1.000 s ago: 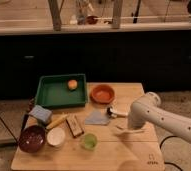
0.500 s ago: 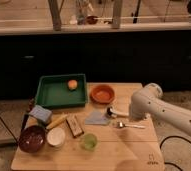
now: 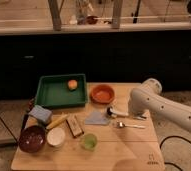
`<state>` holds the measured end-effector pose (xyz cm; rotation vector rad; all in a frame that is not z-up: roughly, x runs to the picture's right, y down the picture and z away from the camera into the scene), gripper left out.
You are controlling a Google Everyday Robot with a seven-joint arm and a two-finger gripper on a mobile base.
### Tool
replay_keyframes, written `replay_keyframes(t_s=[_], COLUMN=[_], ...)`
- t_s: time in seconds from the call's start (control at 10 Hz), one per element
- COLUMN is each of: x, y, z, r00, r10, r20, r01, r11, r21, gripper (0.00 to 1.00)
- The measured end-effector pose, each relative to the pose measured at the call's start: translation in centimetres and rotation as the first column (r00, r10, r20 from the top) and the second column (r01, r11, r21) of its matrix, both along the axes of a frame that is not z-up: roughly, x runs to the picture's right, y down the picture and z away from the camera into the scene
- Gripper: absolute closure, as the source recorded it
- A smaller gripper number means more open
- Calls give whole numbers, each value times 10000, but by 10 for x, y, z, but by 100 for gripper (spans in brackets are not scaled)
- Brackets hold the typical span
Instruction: Place fork in red bowl
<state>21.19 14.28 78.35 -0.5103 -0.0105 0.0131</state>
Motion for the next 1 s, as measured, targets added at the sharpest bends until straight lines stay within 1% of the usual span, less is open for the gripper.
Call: replay_keyframes(t_s=[0.1, 0.3, 0.4, 0.5, 0.7, 0.8, 1.0], x=[-2, -1, 1, -4, -8, -10, -8], y=[-4, 10, 17, 23, 30, 34, 41], z=[0, 1, 3, 8, 12, 15, 20], r00=[10000, 10000, 10000, 9999, 9998, 9998, 9999], r10=[-62, -82, -94, -120, -186, -174, -129], r20=[30, 35, 21, 92, 107, 70, -67], r01=[62, 83, 95, 128, 197, 181, 119], r11=[10000, 9988, 9975, 9960, 9937, 9927, 9914], r21=[-42, -482, -700, -879, -1107, -1195, -1300], gripper=[87, 67, 58, 46, 27, 20, 20])
